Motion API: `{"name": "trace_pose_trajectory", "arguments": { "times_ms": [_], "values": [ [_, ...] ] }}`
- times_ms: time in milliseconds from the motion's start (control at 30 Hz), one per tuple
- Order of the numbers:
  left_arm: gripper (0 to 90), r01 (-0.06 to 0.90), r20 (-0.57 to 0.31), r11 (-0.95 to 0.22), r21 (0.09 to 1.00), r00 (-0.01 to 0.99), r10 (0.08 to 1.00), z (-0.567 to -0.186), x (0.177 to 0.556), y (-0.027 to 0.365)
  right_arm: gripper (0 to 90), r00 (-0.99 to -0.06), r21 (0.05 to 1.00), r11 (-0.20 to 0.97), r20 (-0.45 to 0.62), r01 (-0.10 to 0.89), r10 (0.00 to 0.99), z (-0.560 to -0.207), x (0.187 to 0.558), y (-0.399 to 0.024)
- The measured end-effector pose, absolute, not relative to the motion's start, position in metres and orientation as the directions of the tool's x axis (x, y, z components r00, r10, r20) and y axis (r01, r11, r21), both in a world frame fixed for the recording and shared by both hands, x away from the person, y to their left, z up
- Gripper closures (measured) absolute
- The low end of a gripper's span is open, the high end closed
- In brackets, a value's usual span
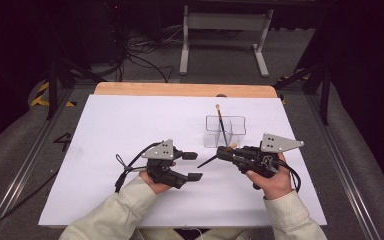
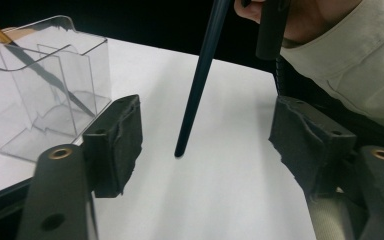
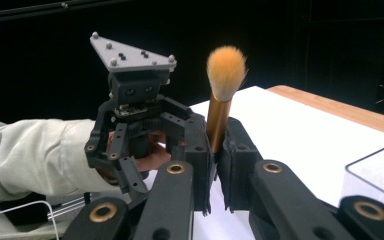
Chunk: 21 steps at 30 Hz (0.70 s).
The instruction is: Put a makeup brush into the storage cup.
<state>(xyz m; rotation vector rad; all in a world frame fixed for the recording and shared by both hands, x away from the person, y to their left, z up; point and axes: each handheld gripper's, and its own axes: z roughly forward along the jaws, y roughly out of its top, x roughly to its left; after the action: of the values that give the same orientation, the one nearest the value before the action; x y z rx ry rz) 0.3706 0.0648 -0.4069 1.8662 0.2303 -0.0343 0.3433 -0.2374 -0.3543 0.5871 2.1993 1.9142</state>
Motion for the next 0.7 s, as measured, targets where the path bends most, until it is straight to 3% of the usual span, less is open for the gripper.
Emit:
{"name": "trace_pose_trajectory", "arguments": {
  "times_ms": [700],
  "values": [
    [10.4,0.221,-0.177,-0.239,0.946,0.966,0.191,-0.405,0.373,0.085,83.8,-0.847,0.97,0.103,0.136,0.218,0.514,-0.325,0.362,-0.259]
  ]
}}
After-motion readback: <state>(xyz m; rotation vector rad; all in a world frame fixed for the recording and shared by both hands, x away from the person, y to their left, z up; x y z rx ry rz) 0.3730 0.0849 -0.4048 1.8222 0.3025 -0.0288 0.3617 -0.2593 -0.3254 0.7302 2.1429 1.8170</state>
